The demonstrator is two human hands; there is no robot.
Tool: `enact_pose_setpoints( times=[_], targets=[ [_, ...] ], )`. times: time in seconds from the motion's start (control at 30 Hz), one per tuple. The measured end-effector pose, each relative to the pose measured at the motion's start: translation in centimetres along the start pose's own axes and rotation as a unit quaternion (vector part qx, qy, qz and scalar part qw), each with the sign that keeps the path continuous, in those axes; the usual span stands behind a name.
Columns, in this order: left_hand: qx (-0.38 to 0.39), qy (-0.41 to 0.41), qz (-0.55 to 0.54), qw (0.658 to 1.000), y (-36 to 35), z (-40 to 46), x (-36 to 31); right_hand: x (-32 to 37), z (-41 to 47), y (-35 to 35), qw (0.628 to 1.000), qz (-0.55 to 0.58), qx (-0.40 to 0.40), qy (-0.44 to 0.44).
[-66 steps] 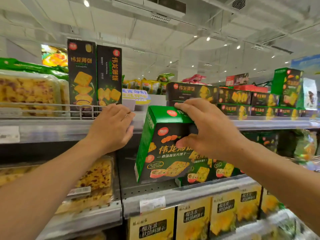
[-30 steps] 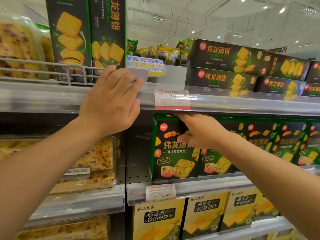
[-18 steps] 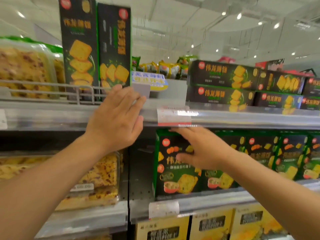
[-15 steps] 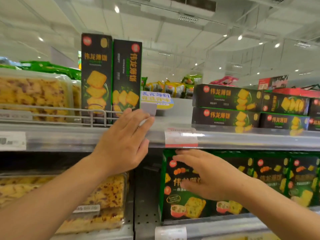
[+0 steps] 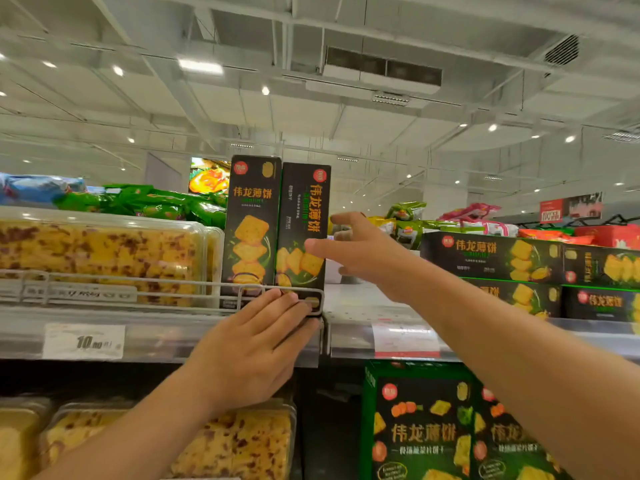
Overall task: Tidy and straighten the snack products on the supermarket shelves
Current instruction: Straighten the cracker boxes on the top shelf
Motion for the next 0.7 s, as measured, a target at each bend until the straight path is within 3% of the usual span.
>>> enact_pose_setpoints(
  times=[0.13,0.3,0.5,0.7],
  targets=[
    [-0.001,0.001,-0.007,1.000,0.0,0.0,0.0,-0.6,1.7,-0.6,0.997,0.071,-0.039,-0.015],
    [-0.007,0.004,-0.002,1.000,-0.4,-0.3,0.0,-0.3,2.5,0.4,0.995,0.095,-0.033,-0.009],
    [-0.007,0.000,0.008,1.000,-0.7,-0.3,0.1,1.6,2.9,5.2,0.997,-0.048,-0.045,0.033],
    [-0.009,0.004,0.005,1.000,-0.6,-0.3,0.0,-0.5,3.0,6.3,0.987,-0.157,-0.036,-0.012]
  ],
)
Point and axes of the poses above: each hand's wrist, its own z-axis towards the middle knuckle, its own y-axis out of the back of the hand, x = y × z, the point moved 2 cm from there along z, towards the middle knuckle, and after that the axes turned 13 degrees about z, right-handed, at the moved point
